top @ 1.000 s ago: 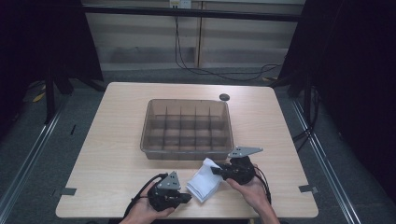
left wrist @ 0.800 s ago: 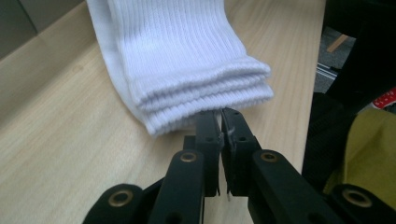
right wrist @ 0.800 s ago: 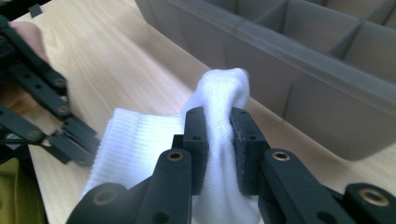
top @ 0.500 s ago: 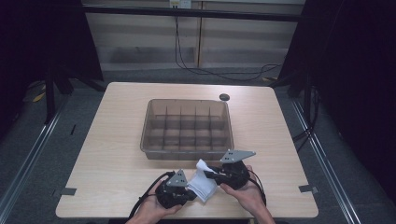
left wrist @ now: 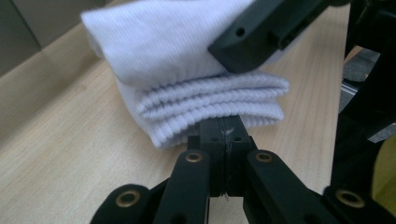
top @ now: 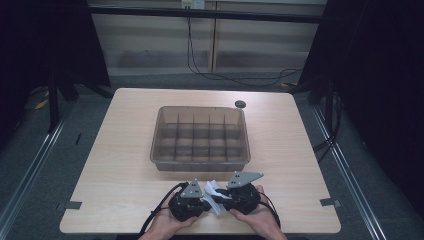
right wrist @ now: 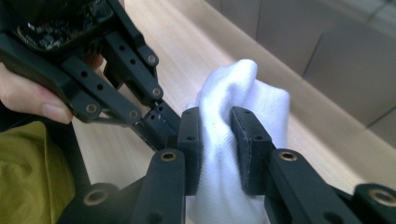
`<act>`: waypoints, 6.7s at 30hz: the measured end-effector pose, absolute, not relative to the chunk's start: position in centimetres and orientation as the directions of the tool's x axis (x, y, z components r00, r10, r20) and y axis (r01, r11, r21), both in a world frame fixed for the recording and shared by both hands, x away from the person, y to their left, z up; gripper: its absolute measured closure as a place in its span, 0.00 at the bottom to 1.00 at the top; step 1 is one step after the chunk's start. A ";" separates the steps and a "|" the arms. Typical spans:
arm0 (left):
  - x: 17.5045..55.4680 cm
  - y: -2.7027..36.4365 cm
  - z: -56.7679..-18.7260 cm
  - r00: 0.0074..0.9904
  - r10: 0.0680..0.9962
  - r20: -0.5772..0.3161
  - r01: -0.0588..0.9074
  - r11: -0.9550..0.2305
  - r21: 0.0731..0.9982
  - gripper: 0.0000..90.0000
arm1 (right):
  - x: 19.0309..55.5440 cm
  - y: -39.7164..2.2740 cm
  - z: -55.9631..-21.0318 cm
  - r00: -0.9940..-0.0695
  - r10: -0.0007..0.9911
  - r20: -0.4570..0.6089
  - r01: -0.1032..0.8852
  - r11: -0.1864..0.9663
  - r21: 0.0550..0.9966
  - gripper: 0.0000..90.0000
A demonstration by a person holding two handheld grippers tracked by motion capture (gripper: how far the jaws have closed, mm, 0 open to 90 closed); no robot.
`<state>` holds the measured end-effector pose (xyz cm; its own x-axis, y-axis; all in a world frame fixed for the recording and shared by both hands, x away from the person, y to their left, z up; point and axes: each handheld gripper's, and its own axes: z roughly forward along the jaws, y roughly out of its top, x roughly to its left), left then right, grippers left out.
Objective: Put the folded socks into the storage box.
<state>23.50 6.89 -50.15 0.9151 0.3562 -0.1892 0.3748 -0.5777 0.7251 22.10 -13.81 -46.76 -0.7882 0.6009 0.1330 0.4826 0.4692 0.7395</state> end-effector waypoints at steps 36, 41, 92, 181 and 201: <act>26.1 9.2 -47.9 0.870 0.398 -0.290 0.455 -0.424 0.784 1.00 | 21.8 -15.0 -46.6 -0.780 0.608 0.148 0.493 0.452 0.743 0.74; 26.7 9.5 -48.0 0.836 0.427 -0.344 0.510 -0.375 0.775 0.66 | 21.6 -14.1 -47.5 -0.796 0.588 0.146 0.491 0.485 0.724 0.78; 25.8 8.8 -47.2 0.867 0.410 -0.281 0.440 -0.369 0.819 0.63 | 21.5 -14.0 -47.9 -0.764 0.604 0.226 0.555 0.437 0.708 0.62; 25.7 18.5 -47.5 0.805 0.574 -0.149 0.461 -0.447 0.767 0.28 | 26.4 -19.4 -48.4 -0.565 0.810 0.159 0.745 0.418 0.520 0.13; 25.9 18.6 -47.8 0.804 0.574 -0.153 0.467 -0.451 0.761 0.30 | 25.8 -18.9 -48.7 -0.571 0.820 0.033 0.705 0.469 0.532 0.34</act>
<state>25.85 18.60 -47.79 0.8042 0.5742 -0.1531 0.4666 -0.4505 0.7611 25.83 -18.94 -48.75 -0.5710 0.8203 0.0331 0.7050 0.4694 0.5316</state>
